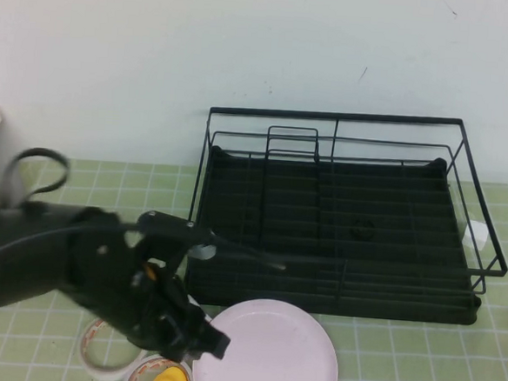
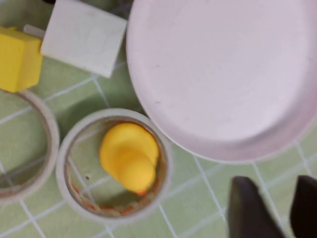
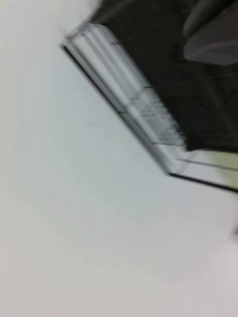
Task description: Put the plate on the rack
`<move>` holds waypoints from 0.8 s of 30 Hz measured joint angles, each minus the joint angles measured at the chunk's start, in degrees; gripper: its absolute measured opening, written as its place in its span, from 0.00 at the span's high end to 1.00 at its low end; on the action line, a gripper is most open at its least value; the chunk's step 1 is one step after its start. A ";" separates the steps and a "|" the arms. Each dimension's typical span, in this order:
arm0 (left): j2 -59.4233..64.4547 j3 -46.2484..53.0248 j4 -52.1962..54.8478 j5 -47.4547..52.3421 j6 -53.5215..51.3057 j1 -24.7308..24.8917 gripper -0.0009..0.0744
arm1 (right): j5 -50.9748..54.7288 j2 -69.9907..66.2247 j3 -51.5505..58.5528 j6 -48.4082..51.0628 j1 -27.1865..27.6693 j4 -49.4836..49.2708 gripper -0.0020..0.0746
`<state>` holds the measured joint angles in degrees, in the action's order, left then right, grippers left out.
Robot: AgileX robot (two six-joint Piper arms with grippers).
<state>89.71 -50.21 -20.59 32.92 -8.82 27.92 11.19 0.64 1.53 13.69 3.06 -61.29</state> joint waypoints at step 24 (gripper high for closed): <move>26.14 -6.67 0.43 -18.64 7.36 0.00 0.49 | 11.62 0.00 0.00 8.48 0.00 3.14 0.98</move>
<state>115.84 -56.88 -20.16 14.28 -1.46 27.92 22.81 0.64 1.53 22.16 3.06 -58.15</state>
